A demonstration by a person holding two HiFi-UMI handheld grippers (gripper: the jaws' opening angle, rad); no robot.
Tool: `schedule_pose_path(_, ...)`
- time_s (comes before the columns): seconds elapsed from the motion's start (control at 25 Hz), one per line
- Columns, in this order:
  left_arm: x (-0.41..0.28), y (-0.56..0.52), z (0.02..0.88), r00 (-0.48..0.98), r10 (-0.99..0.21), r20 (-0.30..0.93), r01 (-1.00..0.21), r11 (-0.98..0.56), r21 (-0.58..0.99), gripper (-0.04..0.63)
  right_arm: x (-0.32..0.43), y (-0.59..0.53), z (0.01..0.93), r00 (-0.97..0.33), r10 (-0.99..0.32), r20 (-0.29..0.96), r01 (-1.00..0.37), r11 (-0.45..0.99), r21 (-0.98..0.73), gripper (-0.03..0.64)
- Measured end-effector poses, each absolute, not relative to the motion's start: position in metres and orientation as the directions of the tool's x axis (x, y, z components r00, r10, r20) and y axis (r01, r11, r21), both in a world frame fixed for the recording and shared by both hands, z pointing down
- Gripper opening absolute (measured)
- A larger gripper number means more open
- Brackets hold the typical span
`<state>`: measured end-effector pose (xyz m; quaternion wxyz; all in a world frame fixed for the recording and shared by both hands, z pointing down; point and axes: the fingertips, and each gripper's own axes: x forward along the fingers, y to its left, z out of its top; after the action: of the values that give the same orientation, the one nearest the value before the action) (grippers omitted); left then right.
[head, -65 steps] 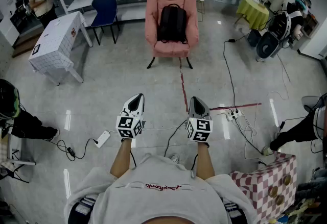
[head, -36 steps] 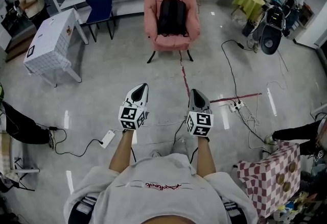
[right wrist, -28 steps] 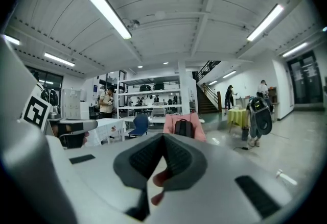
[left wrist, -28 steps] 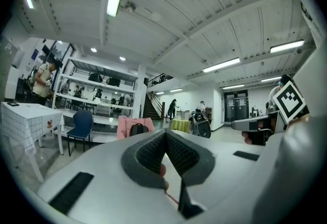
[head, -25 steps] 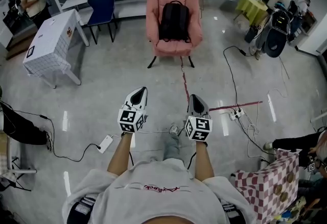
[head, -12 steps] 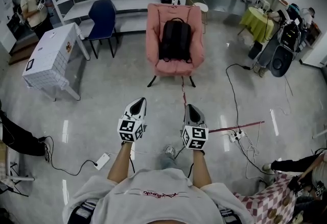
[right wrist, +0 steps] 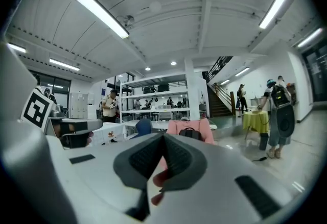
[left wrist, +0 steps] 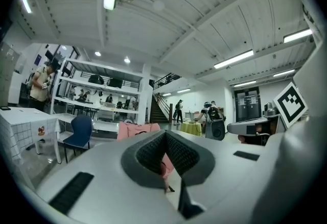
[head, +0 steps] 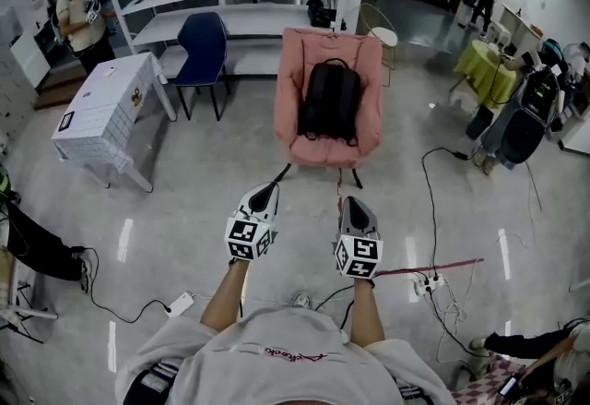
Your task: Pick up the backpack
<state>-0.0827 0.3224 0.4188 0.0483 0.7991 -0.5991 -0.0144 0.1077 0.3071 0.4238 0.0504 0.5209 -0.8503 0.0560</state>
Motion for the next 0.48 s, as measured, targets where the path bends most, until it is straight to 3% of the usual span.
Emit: schedule_pose_path(0.48, -0.074, 0.257, 0.420, 0.234, -0.971, 0.041, -0.969, -0.230, 0.091, 0.000, 0.112, 0.228, 0.424, -0.504, -0.853, 0.135, -0.863, 0.503, -0.048, 0.017)
